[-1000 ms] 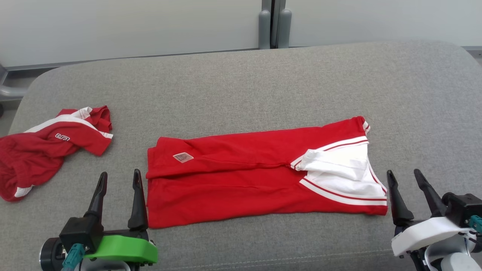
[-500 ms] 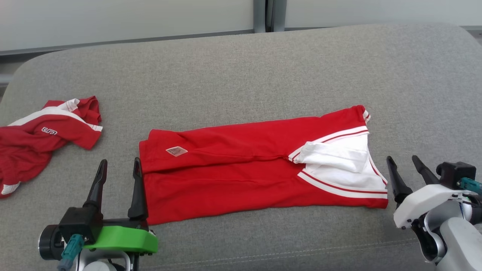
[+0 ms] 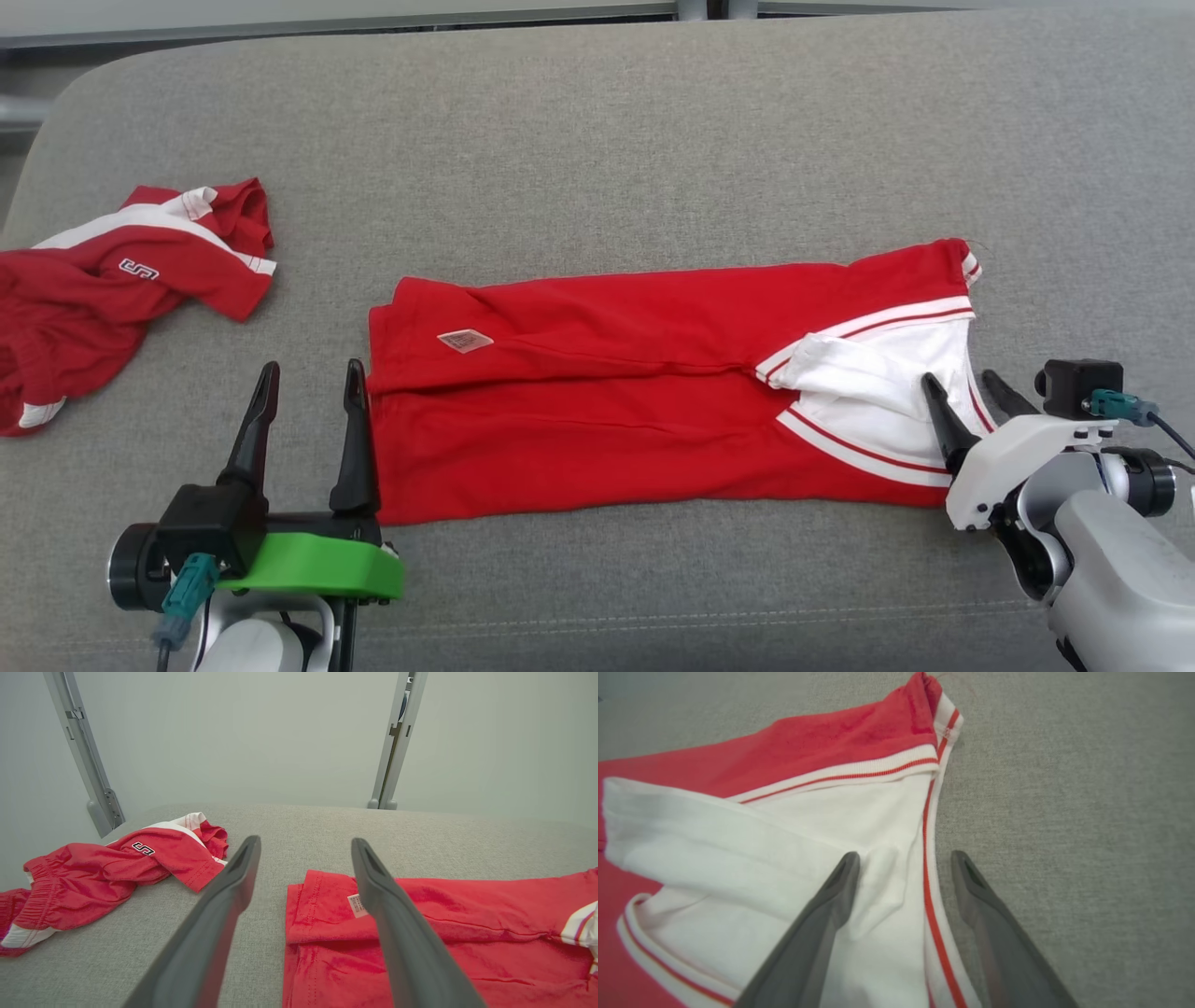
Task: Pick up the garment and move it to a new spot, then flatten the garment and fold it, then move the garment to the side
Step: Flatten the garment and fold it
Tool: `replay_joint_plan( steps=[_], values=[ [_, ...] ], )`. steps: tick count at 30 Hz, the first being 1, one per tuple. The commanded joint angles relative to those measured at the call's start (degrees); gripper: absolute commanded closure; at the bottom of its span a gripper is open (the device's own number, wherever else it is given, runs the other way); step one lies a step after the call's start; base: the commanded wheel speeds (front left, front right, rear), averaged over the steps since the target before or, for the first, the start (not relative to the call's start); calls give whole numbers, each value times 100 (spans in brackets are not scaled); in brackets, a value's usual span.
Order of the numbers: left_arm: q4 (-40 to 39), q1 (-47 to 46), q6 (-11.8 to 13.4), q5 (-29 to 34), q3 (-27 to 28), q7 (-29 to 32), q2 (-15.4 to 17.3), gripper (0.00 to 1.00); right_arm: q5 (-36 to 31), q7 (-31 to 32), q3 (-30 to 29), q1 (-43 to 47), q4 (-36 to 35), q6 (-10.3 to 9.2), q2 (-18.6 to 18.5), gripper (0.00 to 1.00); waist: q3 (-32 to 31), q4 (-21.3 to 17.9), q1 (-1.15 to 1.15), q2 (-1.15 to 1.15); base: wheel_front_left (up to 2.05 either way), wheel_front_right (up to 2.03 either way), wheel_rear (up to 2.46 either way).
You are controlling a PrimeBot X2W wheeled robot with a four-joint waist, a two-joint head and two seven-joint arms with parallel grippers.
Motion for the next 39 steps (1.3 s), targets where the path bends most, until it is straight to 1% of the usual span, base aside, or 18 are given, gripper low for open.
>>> replay_joint_plan(
  steps=[1,8,12,13,15,16,17,21,23,27,31,34,37,39],
  values=[
    [24,-89,-44,34,19,-26,-10,0,86,-11,85,-83,100,-1,-10,0,79,74,0,0,0,0,0],
    [70,-121,-93,76,84,-26,-88,0,486,240,522,-160,440,0,62,0,125,91,0,0,0,0,0],
    [77,-135,-128,103,120,-26,-111,0,919,588,913,-156,353,22,147,0,168,64,0,0,0,0,0],
    [82,-138,-146,117,129,-26,-111,0,1024,708,1046,-146,305,24,141,41,177,58,0,0,0,0,0],
    [83,-140,-153,129,149,-26,-123,0,1216,762,1244,-157,151,31,82,71,201,43,0,0,0,0,0],
    [83,-145,-157,141,158,-25,-131,0,1300,742,1310,-170,112,31,9,100,208,36,0,0,0,0,0],
    [87,-144,-168,141,179,-23,-149,0,1433,694,1387,-198,94,6,-130,100,213,21,0,0,0,0,0],
    [95,-136,-193,175,213,-22,-198,0,1613,391,1364,-314,230,-14,-377,100,214,-8,0,0,0,0,0],
    [91,-133,-202,196,235,-22,-219,0,1634,200,1278,-416,378,-29,-525,100,217,-27,0,0,0,0,0],
    [71,-106,-212,227,265,-22,-270,0,1645,-91,1164,-613,645,-22,-675,100,221,-71,0,0,0,0,0],
    [84,-123,-247,244,303,-22,-297,0,1635,-285,1003,-780,945,-11,-949,100,231,-99,0,0,0,0,0],
    [83,-106,-248,273,332,-22,-322,0,1584,-397,900,-883,1146,-6,-1076,100,216,-131,0,0,0,0,0],
    [93,-59,-263,291,356,-22,-348,0,1570,-472,854,-956,1230,-6,-1089,100,182,-185,0,0,0,0,0],
    [109,-34,-281,307,356,-22,-361,0,1546,-501,901,-987,1127,-5,-1029,100,143,-223,0,0,0,0,0]
  ],
)
